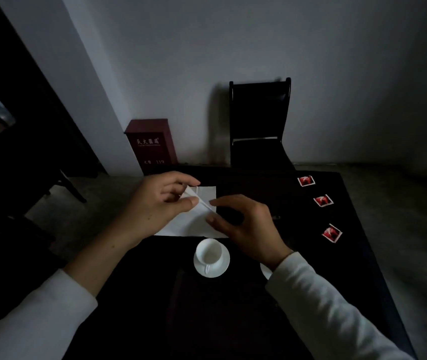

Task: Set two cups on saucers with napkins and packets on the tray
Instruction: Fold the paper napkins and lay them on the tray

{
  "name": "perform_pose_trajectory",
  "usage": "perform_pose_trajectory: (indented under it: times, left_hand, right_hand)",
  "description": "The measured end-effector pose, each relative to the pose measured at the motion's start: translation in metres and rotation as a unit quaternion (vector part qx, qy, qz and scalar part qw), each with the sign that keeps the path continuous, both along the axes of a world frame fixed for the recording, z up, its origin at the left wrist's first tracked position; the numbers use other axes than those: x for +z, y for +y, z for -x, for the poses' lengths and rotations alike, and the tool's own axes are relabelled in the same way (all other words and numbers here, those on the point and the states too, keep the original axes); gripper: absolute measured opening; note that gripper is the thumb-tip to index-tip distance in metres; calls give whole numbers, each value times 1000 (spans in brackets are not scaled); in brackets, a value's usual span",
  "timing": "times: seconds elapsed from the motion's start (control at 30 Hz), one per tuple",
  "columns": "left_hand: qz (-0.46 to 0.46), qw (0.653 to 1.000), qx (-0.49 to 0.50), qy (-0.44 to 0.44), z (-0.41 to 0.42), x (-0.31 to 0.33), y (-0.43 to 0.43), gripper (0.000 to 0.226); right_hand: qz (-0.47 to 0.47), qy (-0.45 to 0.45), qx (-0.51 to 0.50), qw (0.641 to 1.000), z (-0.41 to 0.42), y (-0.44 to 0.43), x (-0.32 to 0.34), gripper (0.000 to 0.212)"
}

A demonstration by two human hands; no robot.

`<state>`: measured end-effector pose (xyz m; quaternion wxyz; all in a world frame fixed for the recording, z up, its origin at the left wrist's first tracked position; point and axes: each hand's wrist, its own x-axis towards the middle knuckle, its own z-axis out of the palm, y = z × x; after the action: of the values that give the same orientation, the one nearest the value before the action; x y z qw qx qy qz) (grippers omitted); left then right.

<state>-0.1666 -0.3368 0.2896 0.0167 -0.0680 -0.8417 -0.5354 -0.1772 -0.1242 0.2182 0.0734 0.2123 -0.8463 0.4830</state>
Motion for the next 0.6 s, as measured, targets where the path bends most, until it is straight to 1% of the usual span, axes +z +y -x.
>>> perform_pose_trajectory:
  times: [0.1, 0.17, 0.27, 0.4, 0.47, 0.6]
  left_hand:
    - [-19, 1000, 18, 16, -6, 7, -20, 27]
    - [-18, 999, 32, 20, -10, 7, -36, 26]
    - [-17, 999, 34, 11, -18, -1, -61, 23]
    - [-16, 999, 24, -36, -29, -19, -99, 23]
    - [-12, 998, 6, -56, -37, -30, -114, 23]
    - [-21, 997, -38, -66, -58, -53, -130, 20]
  right_hand:
    - [17, -22, 11, 1000, -4, -11, 0, 17]
    - [20, -29, 18, 999, -9, -18, -3, 13]
    - [39, -77, 31, 996, -19, -27, -8, 11]
    - [67, -110, 39, 991, -36, -38, -12, 11]
    - [79, -118, 40, 989, -45, -40, -11, 10]
    - [62, -110, 49, 991, -62, -45, -4, 8]
